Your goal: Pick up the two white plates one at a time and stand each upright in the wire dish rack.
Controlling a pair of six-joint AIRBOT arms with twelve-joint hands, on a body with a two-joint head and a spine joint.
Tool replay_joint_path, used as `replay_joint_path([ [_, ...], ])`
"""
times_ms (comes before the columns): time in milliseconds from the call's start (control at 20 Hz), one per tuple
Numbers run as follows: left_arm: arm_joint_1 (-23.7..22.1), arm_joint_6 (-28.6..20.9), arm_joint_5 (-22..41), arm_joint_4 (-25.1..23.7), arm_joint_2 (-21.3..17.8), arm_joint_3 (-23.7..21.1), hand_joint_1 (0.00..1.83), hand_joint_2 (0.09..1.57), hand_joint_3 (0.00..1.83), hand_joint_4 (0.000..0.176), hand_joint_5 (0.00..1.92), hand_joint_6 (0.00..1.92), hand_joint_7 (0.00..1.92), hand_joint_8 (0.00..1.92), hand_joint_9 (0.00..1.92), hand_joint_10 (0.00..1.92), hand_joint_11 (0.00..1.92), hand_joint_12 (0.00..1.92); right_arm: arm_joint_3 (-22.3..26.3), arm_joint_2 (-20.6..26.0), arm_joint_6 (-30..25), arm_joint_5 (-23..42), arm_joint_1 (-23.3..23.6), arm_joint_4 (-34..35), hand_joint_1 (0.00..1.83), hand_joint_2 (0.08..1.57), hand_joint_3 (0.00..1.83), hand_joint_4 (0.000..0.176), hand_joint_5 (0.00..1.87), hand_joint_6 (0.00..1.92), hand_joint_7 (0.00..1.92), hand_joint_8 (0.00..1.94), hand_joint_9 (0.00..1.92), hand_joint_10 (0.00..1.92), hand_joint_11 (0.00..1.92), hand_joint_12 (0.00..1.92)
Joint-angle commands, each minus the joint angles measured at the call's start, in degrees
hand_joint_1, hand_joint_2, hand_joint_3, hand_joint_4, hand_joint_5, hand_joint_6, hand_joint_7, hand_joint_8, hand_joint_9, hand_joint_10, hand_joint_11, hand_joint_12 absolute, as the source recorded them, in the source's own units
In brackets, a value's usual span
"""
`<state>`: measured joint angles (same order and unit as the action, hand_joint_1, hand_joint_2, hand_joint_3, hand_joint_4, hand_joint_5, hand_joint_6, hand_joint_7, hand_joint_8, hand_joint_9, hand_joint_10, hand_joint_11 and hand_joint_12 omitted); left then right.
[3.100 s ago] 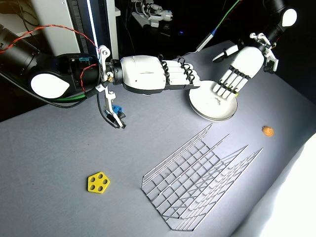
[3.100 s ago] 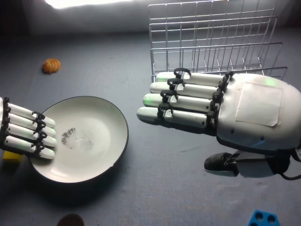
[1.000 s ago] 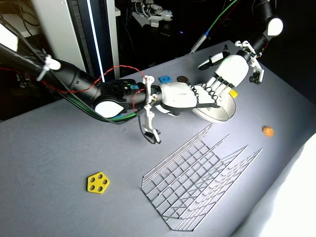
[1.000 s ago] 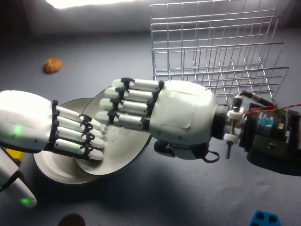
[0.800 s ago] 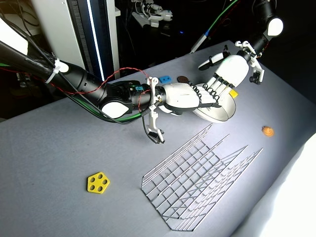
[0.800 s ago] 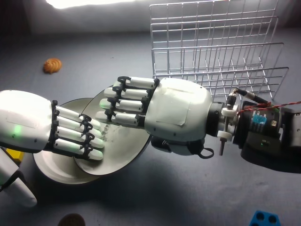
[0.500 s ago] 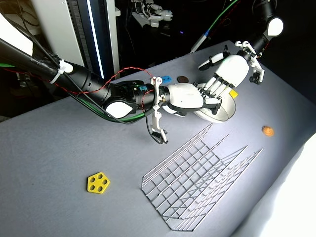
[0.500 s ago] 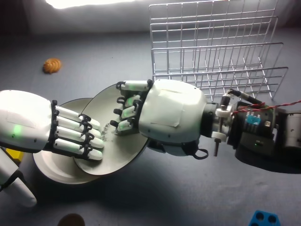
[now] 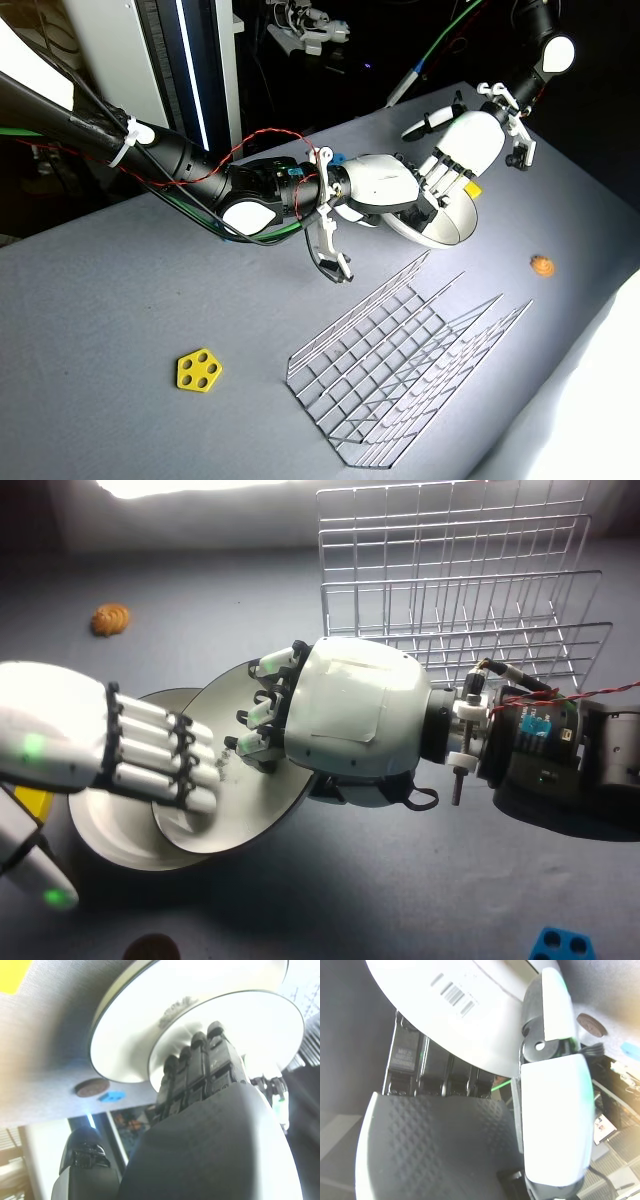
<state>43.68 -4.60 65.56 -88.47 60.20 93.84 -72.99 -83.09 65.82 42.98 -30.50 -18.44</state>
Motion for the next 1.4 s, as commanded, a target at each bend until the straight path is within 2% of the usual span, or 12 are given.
replay_joint_path([
  [0,-0.9,-0.4,3.2,5.1,-1.0,-0.1,0.0,1.06,0.0,0.0,0.05,0.01,0.01,0.0,0.01,0.0,0.02,0.01,0.1,0.4,0.0,5.0,0.2,1.2,1.36,1.12,0.0,0.0,0.94,1.11,0.97,0.92,0.87,1.14,0.67,1.17],
  [150,-2.1,-2.3,3.6,6.0,-2.9,-0.5,0.0,1.06,0.0,0.0,0.06,0.01,0.03,0.01,0.02,0.01,0.03,0.02,0.2,0.6,-0.3,5.0,0.1,1.2,1.36,1.14,0.0,0.0,0.92,1.17,0.92,0.96,0.82,1.25,0.62,1.17],
  [300,-4.0,-4.2,3.5,6.1,-5.6,-1.8,0.0,1.05,0.0,0.0,0.09,0.0,0.06,0.0,0.05,0.0,0.06,0.03,0.6,0.9,-0.4,5.0,0.2,1.2,1.37,1.13,0.0,0.0,0.87,1.15,0.95,0.94,0.93,1.18,0.67,1.25],
  [350,-4.4,-4.5,3.3,6.1,-6.2,-2.1,0.0,1.06,0.0,0.0,0.1,0.01,0.08,0.01,0.06,0.01,0.07,0.04,0.8,1.0,-0.4,5.0,0.3,1.2,1.37,1.13,0.0,0.0,0.89,1.15,0.98,0.97,0.86,1.19,0.65,1.23],
  [500,-6.1,-5.6,2.6,6.0,-9.0,-3.8,0.0,1.03,0.0,0.0,0.1,0.0,0.08,0.0,0.06,0.0,0.07,0.04,1.9,1.7,-0.4,5.0,0.7,1.2,1.37,1.11,0.0,0.0,0.97,1.04,1.01,0.93,0.86,1.15,0.71,1.17],
  [650,-7.3,-6.7,0.8,5.8,-12.1,-5.9,0.0,1.03,0.0,0.0,0.1,0.0,0.08,0.01,0.06,0.0,0.07,0.04,3.6,2.7,-0.5,5.0,1.5,1.2,1.36,1.14,0.0,0.0,0.93,1.1,0.94,1.02,0.8,1.25,0.6,1.3],
  [800,-8.0,-8.8,-1.0,5.6,-14.1,-6.7,0.0,1.04,0.0,0.0,0.13,0.01,0.11,0.01,0.09,0.01,0.1,0.06,5.3,3.8,-0.5,5.0,2.3,1.3,1.36,1.13,0.0,0.0,0.94,1.08,0.95,0.99,0.83,1.23,0.62,1.32],
  [900,-8.2,-8.8,-1.5,6.5,-15.1,-7.4,0.0,1.04,0.0,0.0,0.13,0.01,0.1,0.01,0.06,0.0,0.07,0.05,7.0,4.8,-0.4,5.0,2.9,1.4,1.36,1.14,0.0,0.0,0.93,1.1,0.94,1.0,0.79,1.27,0.6,1.32],
  [1050,-8.2,-8.8,-1.4,7.8,-15.4,-6.7,0.0,1.04,0.0,0.0,0.1,0.0,0.07,0.0,0.04,0.0,0.06,0.04,9.6,6.4,-0.4,4.8,4.1,2.0,1.37,1.12,0.0,0.0,0.96,1.06,0.96,0.94,0.86,1.21,0.62,1.28],
  [1150,-8.3,-11.1,-0.7,8.0,-15.7,-6.5,0.0,1.05,0.0,0.0,0.11,0.01,0.08,0.01,0.05,0.01,0.07,0.05,11.3,7.7,-0.4,4.2,5.0,3.0,1.36,1.13,0.0,0.0,0.93,1.09,0.95,0.96,0.84,1.25,0.62,1.28],
  [1200,-8.6,-11.1,0.2,8.0,-16.2,-7.0,0.0,1.05,0.0,0.0,0.12,0.01,0.08,0.01,0.05,0.01,0.06,0.05,12.3,8.4,-0.4,3.9,5.4,3.4,1.37,1.12,0.0,0.0,0.96,1.04,0.96,0.9,0.89,1.22,0.64,1.27],
  [1350,-9.1,-9.4,0.4,7.9,-16.3,-7.3,0.0,1.05,0.0,0.0,0.11,0.0,0.08,0.01,0.06,0.01,0.06,0.05,15.5,11.2,-0.4,3.4,6.9,4.6,1.36,1.13,0.0,0.0,0.97,1.08,0.9,0.98,0.84,1.23,0.62,1.24],
])
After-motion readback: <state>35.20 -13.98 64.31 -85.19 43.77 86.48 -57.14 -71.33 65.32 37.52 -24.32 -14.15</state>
